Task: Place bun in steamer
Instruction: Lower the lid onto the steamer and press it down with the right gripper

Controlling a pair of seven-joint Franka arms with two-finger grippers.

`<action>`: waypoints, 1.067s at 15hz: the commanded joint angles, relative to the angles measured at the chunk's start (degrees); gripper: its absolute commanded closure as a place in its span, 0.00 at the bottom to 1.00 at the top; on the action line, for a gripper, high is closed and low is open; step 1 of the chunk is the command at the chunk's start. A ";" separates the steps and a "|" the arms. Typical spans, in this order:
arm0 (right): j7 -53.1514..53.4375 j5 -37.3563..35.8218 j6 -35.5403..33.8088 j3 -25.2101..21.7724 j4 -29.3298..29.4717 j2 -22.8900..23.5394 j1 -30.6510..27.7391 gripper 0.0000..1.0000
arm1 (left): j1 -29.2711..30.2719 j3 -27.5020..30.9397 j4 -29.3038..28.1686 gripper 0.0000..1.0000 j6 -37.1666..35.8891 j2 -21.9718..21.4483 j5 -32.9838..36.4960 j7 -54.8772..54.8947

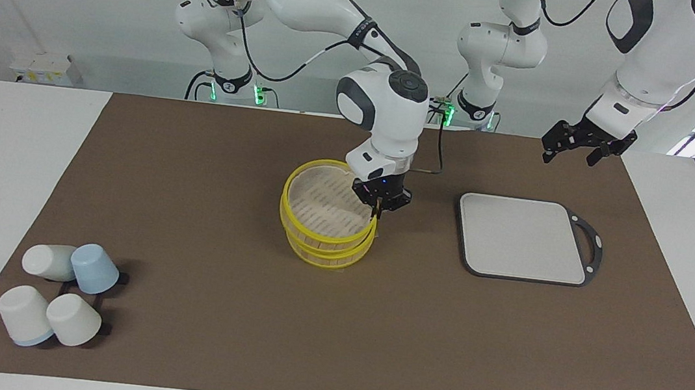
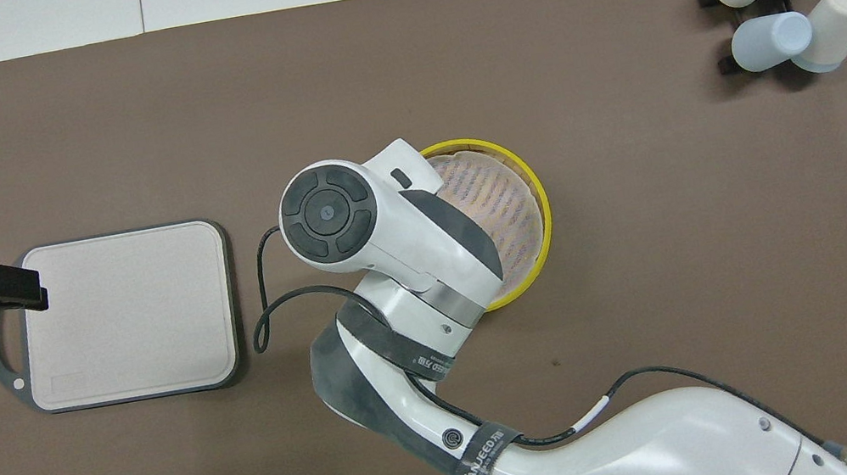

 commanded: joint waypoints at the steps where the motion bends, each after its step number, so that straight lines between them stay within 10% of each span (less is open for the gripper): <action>1: 2.19 -1.15 -1.79 0.21 5.19 2.50 0.65 1.00 | -0.97 0.95 0.59 0.00 0.42 -0.06 0.80 0.61; 16: 0.79 -0.89 0.32 0.30 4.32 2.41 -1.37 1.00 | -1.14 0.95 0.59 0.00 3.58 -0.23 0.27 0.52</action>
